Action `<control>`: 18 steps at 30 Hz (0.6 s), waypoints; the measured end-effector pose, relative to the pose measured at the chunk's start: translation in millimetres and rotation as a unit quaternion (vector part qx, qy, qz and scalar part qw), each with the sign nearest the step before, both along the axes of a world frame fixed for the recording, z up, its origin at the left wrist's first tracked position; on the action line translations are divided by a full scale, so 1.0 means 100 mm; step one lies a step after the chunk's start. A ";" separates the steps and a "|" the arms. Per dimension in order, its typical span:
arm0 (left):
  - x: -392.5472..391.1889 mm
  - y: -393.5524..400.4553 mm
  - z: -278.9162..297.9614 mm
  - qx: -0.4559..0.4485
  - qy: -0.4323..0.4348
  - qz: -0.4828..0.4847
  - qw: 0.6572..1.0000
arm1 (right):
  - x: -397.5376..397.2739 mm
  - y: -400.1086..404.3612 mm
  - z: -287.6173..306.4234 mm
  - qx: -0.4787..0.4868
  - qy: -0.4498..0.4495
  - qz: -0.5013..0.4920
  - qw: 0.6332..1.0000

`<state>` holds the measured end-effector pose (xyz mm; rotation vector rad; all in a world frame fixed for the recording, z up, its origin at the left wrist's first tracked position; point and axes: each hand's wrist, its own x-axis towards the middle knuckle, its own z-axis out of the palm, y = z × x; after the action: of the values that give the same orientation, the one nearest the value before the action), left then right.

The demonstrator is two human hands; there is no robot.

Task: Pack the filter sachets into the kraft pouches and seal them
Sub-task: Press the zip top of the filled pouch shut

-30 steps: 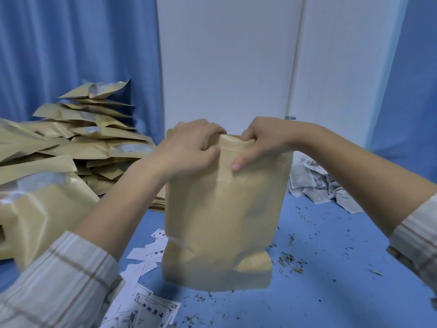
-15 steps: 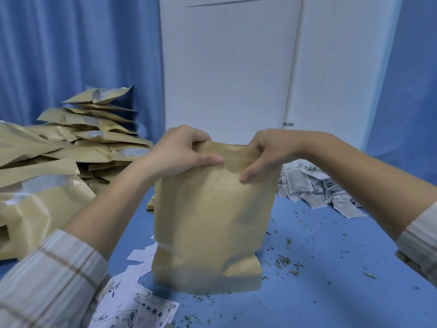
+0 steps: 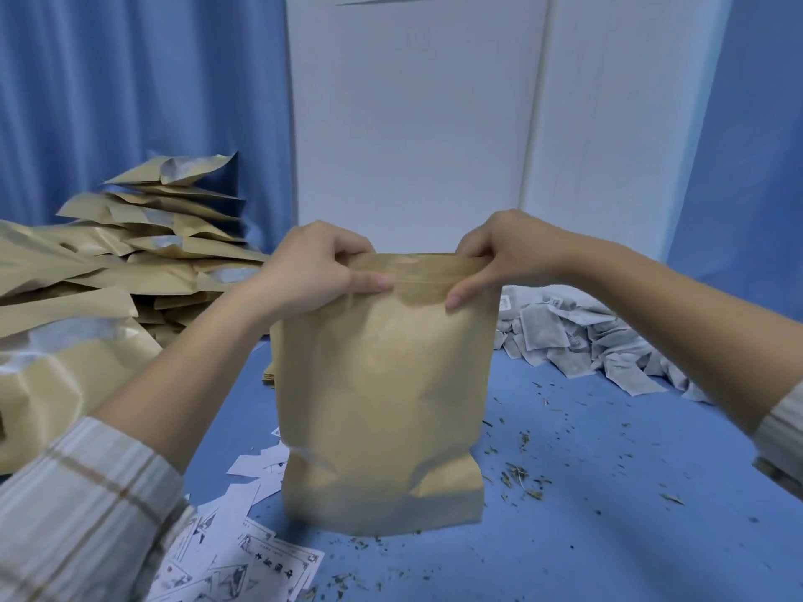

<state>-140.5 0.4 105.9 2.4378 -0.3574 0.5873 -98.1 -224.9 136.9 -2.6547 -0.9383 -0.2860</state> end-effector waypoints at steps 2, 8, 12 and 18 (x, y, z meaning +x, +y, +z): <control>0.02 0.02 0.03 0.013 0.008 0.008 1.000 | 0.01 0.00 -0.06 0.092 0.018 0.034 0.995; 0.10 -0.03 0.10 0.100 0.015 0.026 0.995 | 0.07 0.22 -0.18 0.111 -0.060 0.017 0.992; 0.11 0.00 0.03 0.086 -0.015 0.037 0.995 | 0.08 0.27 -0.24 0.109 -0.097 0.047 0.988; 0.11 0.02 -0.08 0.085 -0.059 0.054 0.993 | 0.12 0.19 -0.16 0.097 -0.052 0.006 0.994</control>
<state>-129.1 2.9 97.6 2.6051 -0.3391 0.7797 -86.3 -206.2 120.8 -2.4759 -0.9077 -0.4913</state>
